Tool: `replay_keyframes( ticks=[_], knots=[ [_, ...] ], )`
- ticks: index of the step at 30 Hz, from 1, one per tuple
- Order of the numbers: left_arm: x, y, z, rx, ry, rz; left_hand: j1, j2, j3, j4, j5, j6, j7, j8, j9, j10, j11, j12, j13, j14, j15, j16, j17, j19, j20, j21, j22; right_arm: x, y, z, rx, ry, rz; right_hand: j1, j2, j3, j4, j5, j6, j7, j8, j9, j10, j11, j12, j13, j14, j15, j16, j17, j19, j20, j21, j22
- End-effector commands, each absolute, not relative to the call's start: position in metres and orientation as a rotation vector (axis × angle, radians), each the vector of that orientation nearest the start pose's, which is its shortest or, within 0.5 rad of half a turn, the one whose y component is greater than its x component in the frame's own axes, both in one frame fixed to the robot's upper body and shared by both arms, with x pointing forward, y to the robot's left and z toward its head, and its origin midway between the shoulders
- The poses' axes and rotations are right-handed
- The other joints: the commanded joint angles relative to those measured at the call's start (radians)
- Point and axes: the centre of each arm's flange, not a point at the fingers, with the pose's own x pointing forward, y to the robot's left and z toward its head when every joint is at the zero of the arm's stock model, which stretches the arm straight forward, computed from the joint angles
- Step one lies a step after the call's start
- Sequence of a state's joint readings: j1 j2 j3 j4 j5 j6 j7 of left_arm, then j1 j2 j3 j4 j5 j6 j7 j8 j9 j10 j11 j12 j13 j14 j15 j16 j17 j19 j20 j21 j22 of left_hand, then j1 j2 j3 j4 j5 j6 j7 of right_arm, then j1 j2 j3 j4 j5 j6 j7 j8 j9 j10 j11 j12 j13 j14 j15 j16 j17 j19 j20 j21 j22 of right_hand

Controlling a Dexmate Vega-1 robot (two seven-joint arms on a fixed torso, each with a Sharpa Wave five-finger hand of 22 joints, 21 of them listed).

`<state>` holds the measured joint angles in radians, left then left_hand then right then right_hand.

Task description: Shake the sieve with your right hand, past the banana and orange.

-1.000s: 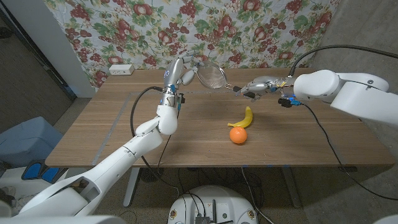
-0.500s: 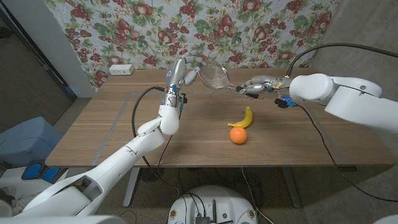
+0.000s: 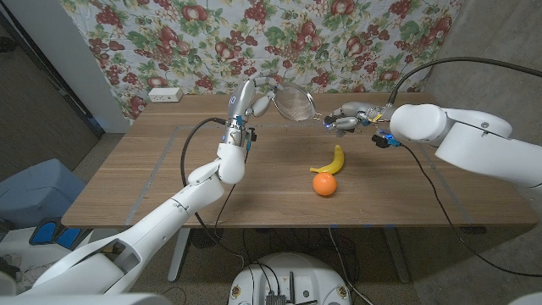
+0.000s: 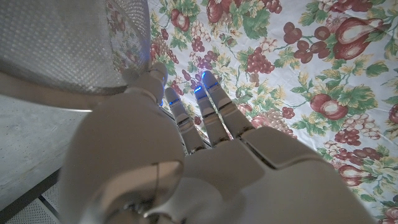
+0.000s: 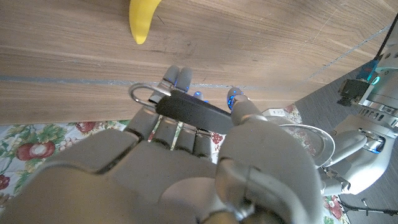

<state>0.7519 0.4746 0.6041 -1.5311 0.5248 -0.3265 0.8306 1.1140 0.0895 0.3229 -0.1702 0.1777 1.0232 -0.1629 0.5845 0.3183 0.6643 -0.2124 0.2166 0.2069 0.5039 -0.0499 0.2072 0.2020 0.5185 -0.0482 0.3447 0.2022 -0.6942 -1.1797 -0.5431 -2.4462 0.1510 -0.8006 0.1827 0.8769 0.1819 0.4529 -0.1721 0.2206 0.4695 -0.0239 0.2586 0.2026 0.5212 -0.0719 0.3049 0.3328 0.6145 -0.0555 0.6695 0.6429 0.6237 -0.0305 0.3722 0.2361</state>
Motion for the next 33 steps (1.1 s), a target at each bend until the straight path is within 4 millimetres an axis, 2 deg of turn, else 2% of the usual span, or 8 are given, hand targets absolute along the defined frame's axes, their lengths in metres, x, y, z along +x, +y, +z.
replay_keyframes(
  ticks=[1,6,12,16,23,25,30,33],
  knots=[
    [0.549,0.141,0.054,0.664,-1.367,0.252,0.010,0.001,-0.004,0.002,0.002,0.000,0.003,0.003,0.001,0.002,-0.002,0.000,0.003,0.001,-0.186,-0.002,0.005,-0.005,-0.078,0.007,0.004,0.465,-0.201,0.072,-1.214,-0.380,0.229,0.023,0.011,0.005,0.018,-0.006,0.057,0.004,0.020,0.004,0.051,0.001,0.025,0.014,0.058,-0.149,0.049,0.045,0.022,-0.003,0.031,0.018],
    [0.548,0.138,0.054,0.663,-1.373,0.235,0.010,0.002,-0.005,0.002,0.002,-0.001,0.002,0.003,0.002,0.002,-0.002,0.000,0.003,0.001,-0.186,-0.002,0.005,-0.005,-0.078,0.008,0.004,0.466,-0.199,0.071,-1.224,-0.373,0.225,0.023,0.001,-0.010,0.028,-0.017,0.108,0.011,0.032,0.005,0.134,0.005,0.058,0.039,0.153,-0.151,0.156,0.141,0.041,-0.005,0.083,0.049],
    [0.547,0.132,0.054,0.677,-1.381,0.213,0.011,0.002,-0.007,0.002,0.003,-0.001,0.000,0.003,0.003,0.002,-0.002,-0.001,0.003,0.000,-0.186,-0.002,0.005,-0.005,-0.078,0.009,0.004,0.467,-0.198,0.072,-1.224,-0.366,0.243,-0.004,-0.011,-0.065,0.039,-0.027,0.225,0.058,0.057,0.037,0.308,0.028,0.178,0.162,0.191,-0.149,0.399,0.434,0.065,0.008,0.194,0.109],
    [0.545,0.130,0.054,0.681,-1.388,0.207,0.011,0.003,-0.008,0.002,0.003,-0.001,-0.001,0.004,0.002,0.001,-0.002,-0.001,0.003,0.000,-0.186,-0.002,0.005,-0.006,-0.078,0.009,0.004,0.468,-0.198,0.073,-1.221,-0.348,0.258,-0.023,-0.004,-0.080,0.047,-0.028,0.339,0.088,0.113,0.083,0.384,0.034,0.291,0.278,0.226,-0.147,0.517,0.581,0.094,0.010,0.260,0.130],
    [0.543,0.127,0.054,0.678,-1.393,0.202,0.012,0.004,-0.010,0.002,0.003,-0.002,0.000,0.002,0.001,0.000,-0.002,-0.001,0.003,-0.001,-0.186,-0.002,0.005,-0.007,-0.078,0.010,0.004,0.468,-0.198,0.072,-1.228,-0.339,0.246,-0.005,-0.002,-0.083,0.032,-0.026,0.465,0.105,0.240,0.207,0.444,0.026,0.514,0.557,0.320,-0.151,0.729,0.598,0.133,-0.002,0.385,0.176],
    [0.543,0.127,0.053,0.680,-1.394,0.200,0.012,0.004,-0.011,0.002,0.003,-0.002,-0.001,0.002,0.001,0.000,-0.002,-0.001,0.003,-0.001,-0.186,-0.002,0.005,-0.007,-0.078,0.011,0.004,0.468,-0.198,0.072,-1.228,-0.342,0.243,0.003,0.000,-0.078,0.031,-0.026,0.483,0.104,0.269,0.233,0.464,0.021,0.542,0.591,0.337,-0.152,0.759,0.598,0.150,-0.008,0.413,0.185],
    [0.541,0.125,0.053,0.677,-1.398,0.198,0.013,0.005,-0.011,0.002,0.003,-0.002,-0.004,0.002,0.001,0.000,-0.002,-0.002,0.003,-0.001,-0.186,-0.002,0.005,-0.008,-0.078,0.011,0.004,0.467,-0.198,0.071,-1.237,-0.337,0.235,0.008,0.001,-0.072,0.034,-0.025,0.499,0.103,0.306,0.267,0.503,0.020,0.564,0.608,0.357,-0.153,0.790,0.598,0.154,-0.015,0.439,0.192],
    [0.540,0.124,0.053,0.677,-1.402,0.201,0.013,0.006,-0.012,0.002,0.003,-0.005,-0.005,0.001,0.001,0.000,-0.002,-0.002,0.003,-0.001,-0.186,-0.002,0.005,-0.007,-0.078,0.012,0.004,0.465,-0.199,0.070,-1.245,-0.357,0.218,0.001,-0.006,-0.075,0.040,-0.028,0.533,0.103,0.355,0.310,0.556,0.027,0.601,0.637,0.378,-0.153,0.821,0.599,0.172,-0.020,0.471,0.200]
  ],
)
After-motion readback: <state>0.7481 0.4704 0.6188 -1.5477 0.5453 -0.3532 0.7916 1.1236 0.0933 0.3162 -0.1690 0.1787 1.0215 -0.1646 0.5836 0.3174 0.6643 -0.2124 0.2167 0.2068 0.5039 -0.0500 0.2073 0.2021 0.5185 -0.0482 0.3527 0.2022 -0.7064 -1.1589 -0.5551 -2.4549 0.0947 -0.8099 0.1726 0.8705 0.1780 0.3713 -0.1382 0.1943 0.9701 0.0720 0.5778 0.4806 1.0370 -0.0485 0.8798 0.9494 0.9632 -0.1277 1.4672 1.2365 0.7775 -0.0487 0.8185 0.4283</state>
